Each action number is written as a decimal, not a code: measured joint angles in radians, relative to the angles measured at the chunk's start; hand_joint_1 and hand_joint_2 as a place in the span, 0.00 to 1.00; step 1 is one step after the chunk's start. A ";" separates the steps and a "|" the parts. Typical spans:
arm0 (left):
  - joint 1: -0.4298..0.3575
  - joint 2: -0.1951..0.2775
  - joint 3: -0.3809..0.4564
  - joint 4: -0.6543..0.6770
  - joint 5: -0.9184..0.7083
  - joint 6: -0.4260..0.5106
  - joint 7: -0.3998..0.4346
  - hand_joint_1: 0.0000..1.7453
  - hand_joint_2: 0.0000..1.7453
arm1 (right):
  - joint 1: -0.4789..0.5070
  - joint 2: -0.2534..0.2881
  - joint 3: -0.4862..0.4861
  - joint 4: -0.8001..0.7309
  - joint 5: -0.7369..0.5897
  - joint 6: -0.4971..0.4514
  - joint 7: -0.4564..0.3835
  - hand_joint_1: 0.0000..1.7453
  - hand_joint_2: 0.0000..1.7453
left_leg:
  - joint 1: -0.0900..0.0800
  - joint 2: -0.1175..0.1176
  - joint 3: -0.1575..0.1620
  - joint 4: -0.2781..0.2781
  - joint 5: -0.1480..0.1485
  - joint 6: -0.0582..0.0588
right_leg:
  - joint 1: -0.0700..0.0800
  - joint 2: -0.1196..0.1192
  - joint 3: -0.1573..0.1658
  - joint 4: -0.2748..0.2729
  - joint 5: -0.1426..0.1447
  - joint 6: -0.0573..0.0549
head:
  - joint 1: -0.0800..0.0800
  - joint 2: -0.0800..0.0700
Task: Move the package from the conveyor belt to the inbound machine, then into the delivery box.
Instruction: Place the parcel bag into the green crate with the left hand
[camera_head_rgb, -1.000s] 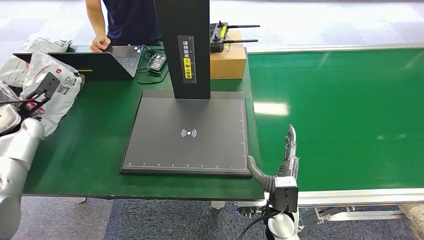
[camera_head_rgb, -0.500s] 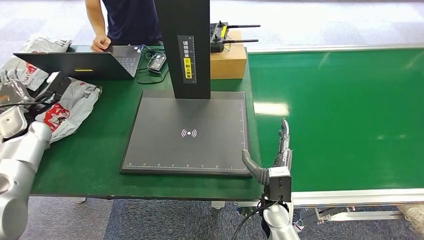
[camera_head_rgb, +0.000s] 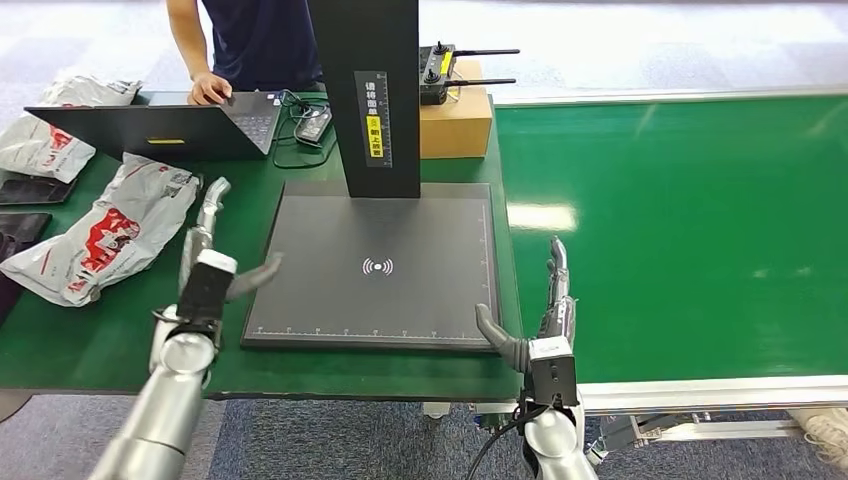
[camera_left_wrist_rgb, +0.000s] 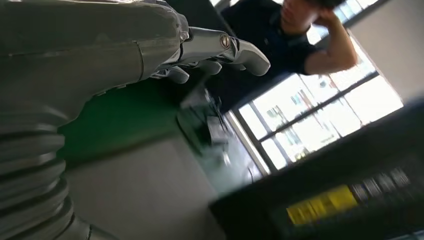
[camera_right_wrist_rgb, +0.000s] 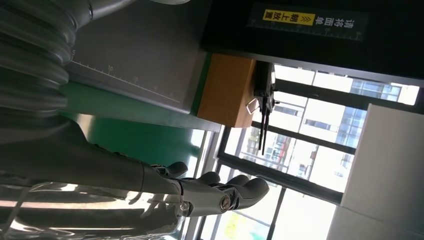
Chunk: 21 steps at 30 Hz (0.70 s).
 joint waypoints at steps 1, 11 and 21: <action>0.027 -0.016 -0.024 -0.020 0.015 -0.008 -0.008 0.00 1.00 | 0.000 0.000 -0.001 -0.004 0.006 0.004 0.004 0.00 1.00 | 0.000 0.000 0.000 0.000 0.000 0.000 | 0.000 0.000 0.000 0.000 0.000 0.000 | 0.000 0.000; 0.209 -0.136 -0.122 -0.191 0.065 -0.065 -0.029 0.00 1.00 | -0.004 0.000 -0.002 -0.019 0.081 0.000 0.042 0.00 1.00 | 0.000 0.000 0.000 0.000 0.000 0.000 | 0.001 0.000 0.000 0.000 0.000 0.000 | 0.000 0.000; 0.305 -0.176 -0.159 -0.338 0.036 -0.076 -0.016 0.00 1.00 | -0.006 -0.002 0.014 -0.026 0.104 0.009 0.050 0.00 1.00 | 0.001 0.000 0.000 0.000 0.000 0.000 | 0.001 0.000 0.000 0.000 0.000 0.000 | 0.000 0.000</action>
